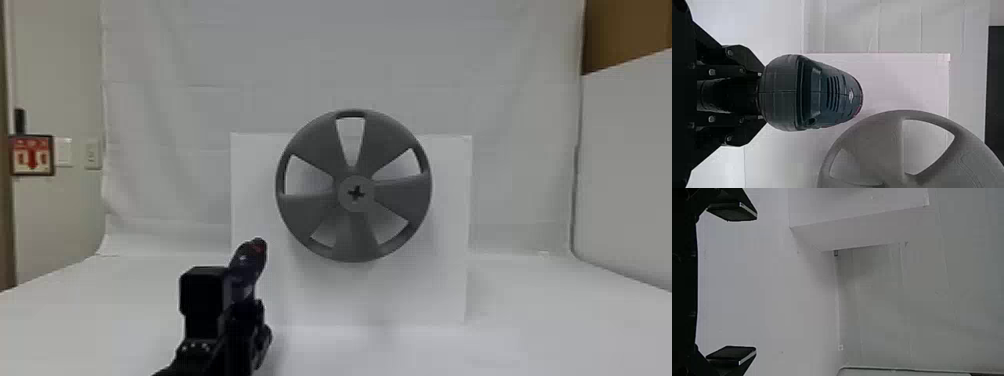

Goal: Grasp the drill and bring into the middle of wheel

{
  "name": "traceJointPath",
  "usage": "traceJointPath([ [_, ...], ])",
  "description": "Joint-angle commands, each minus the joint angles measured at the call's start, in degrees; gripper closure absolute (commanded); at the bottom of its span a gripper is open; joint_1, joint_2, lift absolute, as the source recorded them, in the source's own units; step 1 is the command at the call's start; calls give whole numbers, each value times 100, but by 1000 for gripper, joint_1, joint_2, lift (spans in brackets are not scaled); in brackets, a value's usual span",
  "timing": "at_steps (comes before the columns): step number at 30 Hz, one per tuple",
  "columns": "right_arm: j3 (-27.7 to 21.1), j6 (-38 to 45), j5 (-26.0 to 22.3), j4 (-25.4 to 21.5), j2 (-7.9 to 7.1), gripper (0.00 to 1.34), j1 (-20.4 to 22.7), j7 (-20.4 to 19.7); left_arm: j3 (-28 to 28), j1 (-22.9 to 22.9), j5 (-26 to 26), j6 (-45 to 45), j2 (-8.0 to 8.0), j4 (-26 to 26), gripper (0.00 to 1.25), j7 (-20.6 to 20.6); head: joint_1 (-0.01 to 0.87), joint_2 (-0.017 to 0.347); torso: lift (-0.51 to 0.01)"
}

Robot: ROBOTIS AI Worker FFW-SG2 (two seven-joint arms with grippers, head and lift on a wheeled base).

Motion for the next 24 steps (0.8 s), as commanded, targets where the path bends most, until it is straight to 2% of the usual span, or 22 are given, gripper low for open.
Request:
traceJointPath([
  [1, 11, 0, 7, 6, -7, 102, 9, 0, 13, -52, -3, 154, -13, 72, 1213, 37, 54, 31, -403],
  [24, 98, 0, 59, 24, -7, 102, 0, 0, 13, -105, 24, 190, -31, 221, 1205, 90, 54, 31, -403],
])
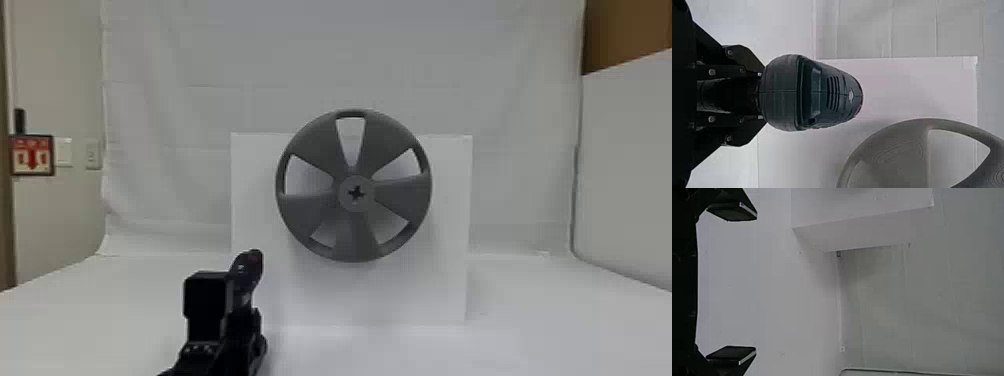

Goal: Grasp the drill and bring into the middle of wheel

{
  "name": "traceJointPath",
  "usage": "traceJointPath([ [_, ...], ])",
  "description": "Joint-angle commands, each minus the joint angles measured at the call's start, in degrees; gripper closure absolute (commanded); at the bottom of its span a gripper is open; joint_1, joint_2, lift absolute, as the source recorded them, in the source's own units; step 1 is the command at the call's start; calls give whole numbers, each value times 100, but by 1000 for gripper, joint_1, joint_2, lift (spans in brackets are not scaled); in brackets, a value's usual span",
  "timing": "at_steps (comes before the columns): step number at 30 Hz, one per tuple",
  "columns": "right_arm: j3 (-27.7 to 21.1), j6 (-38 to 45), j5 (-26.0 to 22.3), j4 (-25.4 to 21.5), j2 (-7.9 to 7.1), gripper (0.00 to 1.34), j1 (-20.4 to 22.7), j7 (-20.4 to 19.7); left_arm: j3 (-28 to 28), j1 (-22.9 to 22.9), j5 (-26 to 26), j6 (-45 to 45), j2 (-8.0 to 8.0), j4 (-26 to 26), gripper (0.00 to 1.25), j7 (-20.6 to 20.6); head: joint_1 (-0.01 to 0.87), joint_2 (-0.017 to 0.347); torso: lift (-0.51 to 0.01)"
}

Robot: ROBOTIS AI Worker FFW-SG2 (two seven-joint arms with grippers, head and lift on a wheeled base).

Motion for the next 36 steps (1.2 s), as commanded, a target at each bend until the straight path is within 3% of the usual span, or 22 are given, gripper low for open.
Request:
traceJointPath([
  [1, 10, -1, 2, 0, 0, 102, 0, 0, -9, -16, 0, 0, 0, 2, 1191, 0, 54, 31, -403],
  [4, 18, -1, 2, 9, 0, 102, 0, 0, 0, -16, 0, -8, 0, 2, 1046, 0, 54, 31, -403],
  [9, 27, -1, 2, 9, 0, 102, 9, 0, 9, -7, -9, -70, 0, 2, 645, 0, 54, 31, -403],
  [14, 45, -1, 11, 9, 0, 102, 9, 0, 26, -16, -17, -105, 0, 2, 432, 36, 54, 31, -403],
  [20, 62, -1, 28, 9, 9, 102, 9, 0, 44, -25, -17, -149, -9, 2, -1, 36, 54, 31, -403],
  [24, 71, -1, 46, 9, 9, 102, 9, 0, 79, -25, 18, -167, -9, 2, -2, 9, 54, 31, -403],
  [27, 89, 8, 55, 9, 9, 102, 9, 0, 220, -7, 0, -167, -26, 19, -2, -298, 54, 31, -403],
  [31, 97, -1, 72, 9, 18, 102, 9, 0, 545, 19, -220, -184, -132, 116, -2, -1054, 54, 31, -403],
  [36, 80, -1, 72, 9, 35, 102, 9, 0, 1098, 45, -650, -202, -255, 283, -2, -2504, 54, 31, -403],
])
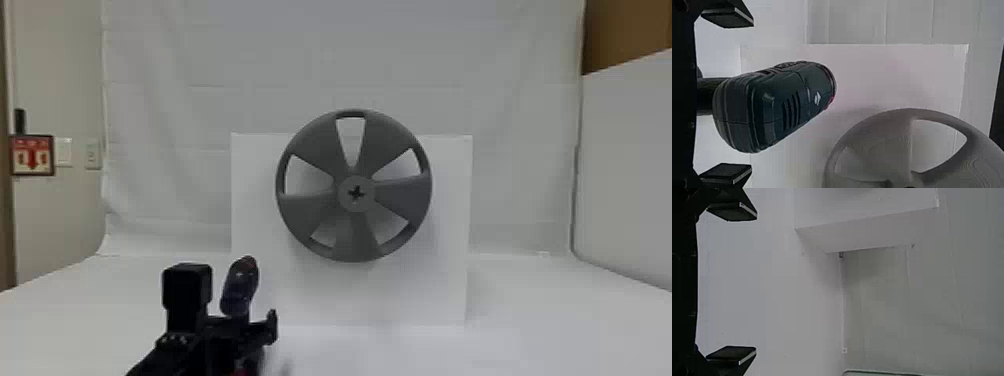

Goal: Grasp the drill and bring into the middle of wheel

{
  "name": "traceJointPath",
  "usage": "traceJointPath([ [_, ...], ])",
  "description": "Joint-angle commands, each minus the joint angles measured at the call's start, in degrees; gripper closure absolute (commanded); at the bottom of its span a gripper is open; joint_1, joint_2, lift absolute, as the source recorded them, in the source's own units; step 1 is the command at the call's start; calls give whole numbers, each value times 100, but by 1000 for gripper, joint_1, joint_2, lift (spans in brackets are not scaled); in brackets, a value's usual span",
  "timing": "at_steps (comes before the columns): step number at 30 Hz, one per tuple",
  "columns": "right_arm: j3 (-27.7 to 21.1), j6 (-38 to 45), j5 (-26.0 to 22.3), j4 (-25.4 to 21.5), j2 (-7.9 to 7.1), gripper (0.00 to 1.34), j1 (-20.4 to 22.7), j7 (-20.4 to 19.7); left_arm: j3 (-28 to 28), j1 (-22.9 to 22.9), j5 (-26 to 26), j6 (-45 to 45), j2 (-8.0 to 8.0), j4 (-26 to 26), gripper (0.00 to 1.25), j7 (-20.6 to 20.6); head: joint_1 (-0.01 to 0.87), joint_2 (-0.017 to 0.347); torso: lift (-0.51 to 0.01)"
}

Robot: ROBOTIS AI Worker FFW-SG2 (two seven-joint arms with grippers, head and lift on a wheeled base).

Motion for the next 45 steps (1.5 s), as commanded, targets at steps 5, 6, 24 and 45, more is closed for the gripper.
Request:
traceJointPath([
  [5, -43, -2, 2, 0, 26, 102, 9, 0, 865, 1, -365, -6, -84, 272, -2, -1865, 54, 31, -403],
  [6, -52, 7, 2, 0, 26, 102, 18, 0, 927, 1, -383, -6, -84, 290, -2, -2041, 54, 31, -403],
  [24, -87, -2, -16, 0, 43, 102, 26, 0, 1929, -474, -1112, 328, 171, 984, 12, -5073, 54, 31, -403],
  [45, -87, -2, 10, 0, 78, 102, 53, 0, 2263, -245, -462, 108, 224, 246, 48, -2068, 54, 31, -403],
])
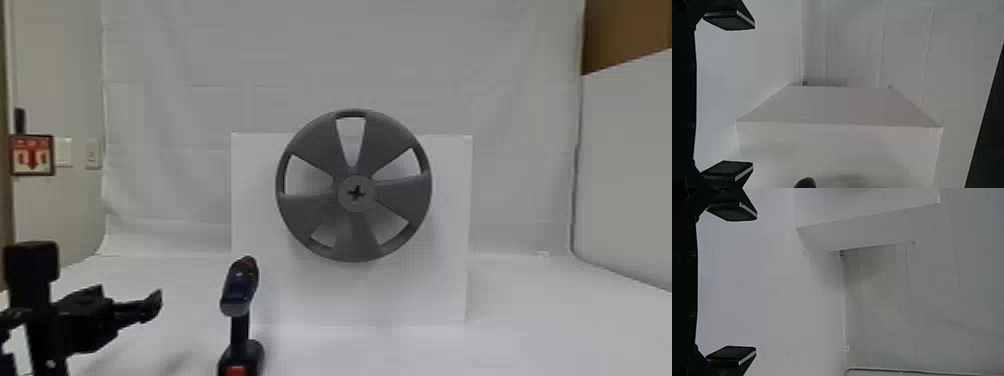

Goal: Grasp the drill and bring into the middle of wheel

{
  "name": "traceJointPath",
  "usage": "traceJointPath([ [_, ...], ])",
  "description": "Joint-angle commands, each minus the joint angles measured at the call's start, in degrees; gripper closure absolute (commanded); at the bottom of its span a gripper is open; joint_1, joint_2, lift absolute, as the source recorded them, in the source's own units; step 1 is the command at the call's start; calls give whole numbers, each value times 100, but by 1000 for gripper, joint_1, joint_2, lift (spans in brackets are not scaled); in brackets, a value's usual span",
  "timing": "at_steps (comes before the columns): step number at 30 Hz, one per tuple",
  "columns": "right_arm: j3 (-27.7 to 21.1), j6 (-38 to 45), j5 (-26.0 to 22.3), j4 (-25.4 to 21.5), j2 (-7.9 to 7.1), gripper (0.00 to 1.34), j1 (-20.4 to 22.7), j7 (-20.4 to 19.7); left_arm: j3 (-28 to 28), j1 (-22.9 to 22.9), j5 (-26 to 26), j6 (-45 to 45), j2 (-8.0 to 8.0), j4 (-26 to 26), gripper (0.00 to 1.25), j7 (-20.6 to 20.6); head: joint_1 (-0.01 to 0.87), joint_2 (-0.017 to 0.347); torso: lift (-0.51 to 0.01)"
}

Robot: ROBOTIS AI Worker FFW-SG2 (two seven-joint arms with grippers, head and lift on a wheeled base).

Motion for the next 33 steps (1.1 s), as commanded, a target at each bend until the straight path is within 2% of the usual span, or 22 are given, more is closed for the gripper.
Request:
traceJointPath([
  [1, -16, 0, 26, 0, 23, 102, 0, 0, -116, 232, 403, -133, 0, -382, 48, 829, 54, 31, -403],
  [5, -25, 0, 34, 0, 32, 102, 18, 0, -186, 302, 737, -133, 0, -505, 68, 1286, 54, 31, -403],
  [9, -25, 0, 87, 0, 67, 102, 27, 0, -318, 337, 745, -133, 0, -645, 68, 1462, 54, 31, -403],
  [20, -25, 0, 70, 0, 5, 102, 27, 0, -415, 302, 491, 816, 52, -1208, 68, 1436, 54, 31, -403],
  [26, -25, 9, 34, 0, -56, 102, 27, 0, -371, 311, 324, 1088, 96, -1287, 68, 1172, 54, 31, -403],
  [33, -25, 9, -18, -9, -126, 102, 0, 0, -362, 364, 297, 1202, 114, -1331, 68, 1146, 54, 31, -403],
])
